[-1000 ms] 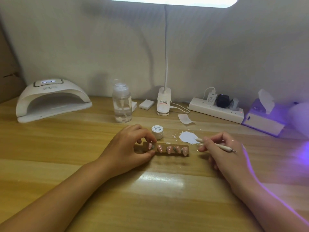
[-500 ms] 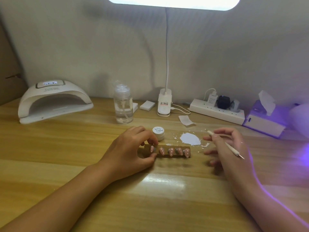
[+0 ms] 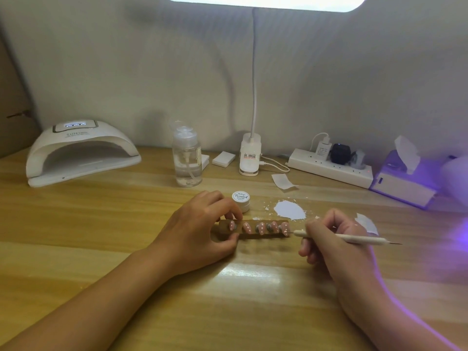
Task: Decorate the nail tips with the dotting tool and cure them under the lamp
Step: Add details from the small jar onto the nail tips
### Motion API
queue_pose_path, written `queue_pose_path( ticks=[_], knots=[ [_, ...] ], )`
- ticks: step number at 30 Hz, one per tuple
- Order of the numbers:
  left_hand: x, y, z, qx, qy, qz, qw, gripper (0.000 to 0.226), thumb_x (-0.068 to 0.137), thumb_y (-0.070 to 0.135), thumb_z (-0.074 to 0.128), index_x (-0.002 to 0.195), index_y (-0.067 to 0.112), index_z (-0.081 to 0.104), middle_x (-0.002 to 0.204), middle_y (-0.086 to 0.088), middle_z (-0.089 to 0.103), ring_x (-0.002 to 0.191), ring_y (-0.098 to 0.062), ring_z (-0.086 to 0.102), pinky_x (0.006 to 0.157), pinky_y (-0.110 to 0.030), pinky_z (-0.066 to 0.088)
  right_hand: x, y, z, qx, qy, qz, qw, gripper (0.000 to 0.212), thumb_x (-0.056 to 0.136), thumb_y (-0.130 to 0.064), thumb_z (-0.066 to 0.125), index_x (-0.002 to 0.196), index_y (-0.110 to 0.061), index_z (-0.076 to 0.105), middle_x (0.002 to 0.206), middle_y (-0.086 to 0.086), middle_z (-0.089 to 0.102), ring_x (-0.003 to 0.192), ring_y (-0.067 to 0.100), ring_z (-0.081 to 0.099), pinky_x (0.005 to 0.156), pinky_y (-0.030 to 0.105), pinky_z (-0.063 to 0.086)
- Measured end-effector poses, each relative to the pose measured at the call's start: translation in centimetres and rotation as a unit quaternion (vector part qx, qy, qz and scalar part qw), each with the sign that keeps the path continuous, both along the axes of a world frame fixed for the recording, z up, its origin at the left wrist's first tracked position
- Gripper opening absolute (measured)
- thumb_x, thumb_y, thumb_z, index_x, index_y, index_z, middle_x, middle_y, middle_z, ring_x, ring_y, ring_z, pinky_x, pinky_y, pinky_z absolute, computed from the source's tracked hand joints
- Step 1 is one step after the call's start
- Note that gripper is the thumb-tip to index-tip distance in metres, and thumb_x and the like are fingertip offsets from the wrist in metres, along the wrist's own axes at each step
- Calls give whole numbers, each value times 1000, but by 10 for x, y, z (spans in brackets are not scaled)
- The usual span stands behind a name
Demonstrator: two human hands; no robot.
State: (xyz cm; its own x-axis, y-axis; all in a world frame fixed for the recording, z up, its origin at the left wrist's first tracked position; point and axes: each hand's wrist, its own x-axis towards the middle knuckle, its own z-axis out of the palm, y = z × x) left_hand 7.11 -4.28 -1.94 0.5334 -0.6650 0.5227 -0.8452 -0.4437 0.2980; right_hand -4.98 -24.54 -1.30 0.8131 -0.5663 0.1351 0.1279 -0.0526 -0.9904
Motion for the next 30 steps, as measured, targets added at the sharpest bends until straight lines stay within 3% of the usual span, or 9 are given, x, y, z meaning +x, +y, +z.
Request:
queue_pose_path(
  ticks=[18,30],
  knots=[
    [1,0,-1,-6,10,-6,1000,21,75,33,71,93,37,61,91,18,55,87,-6,53,70,-34,52,1,7,2,-31,20,29,999,26,80,-26,68,69,-12,49,62,11,71,49,10,60,49,17,50],
    [0,0,0,-7,8,-5,1000,21,75,34,71,93,37,61,90,18,55,87,-6,52,70,-34,51,0,5,2,-22,11,17,1000,26,88,-19,66,69,-13,49,62,12,71,49,9,58,48,16,48]
  ],
)
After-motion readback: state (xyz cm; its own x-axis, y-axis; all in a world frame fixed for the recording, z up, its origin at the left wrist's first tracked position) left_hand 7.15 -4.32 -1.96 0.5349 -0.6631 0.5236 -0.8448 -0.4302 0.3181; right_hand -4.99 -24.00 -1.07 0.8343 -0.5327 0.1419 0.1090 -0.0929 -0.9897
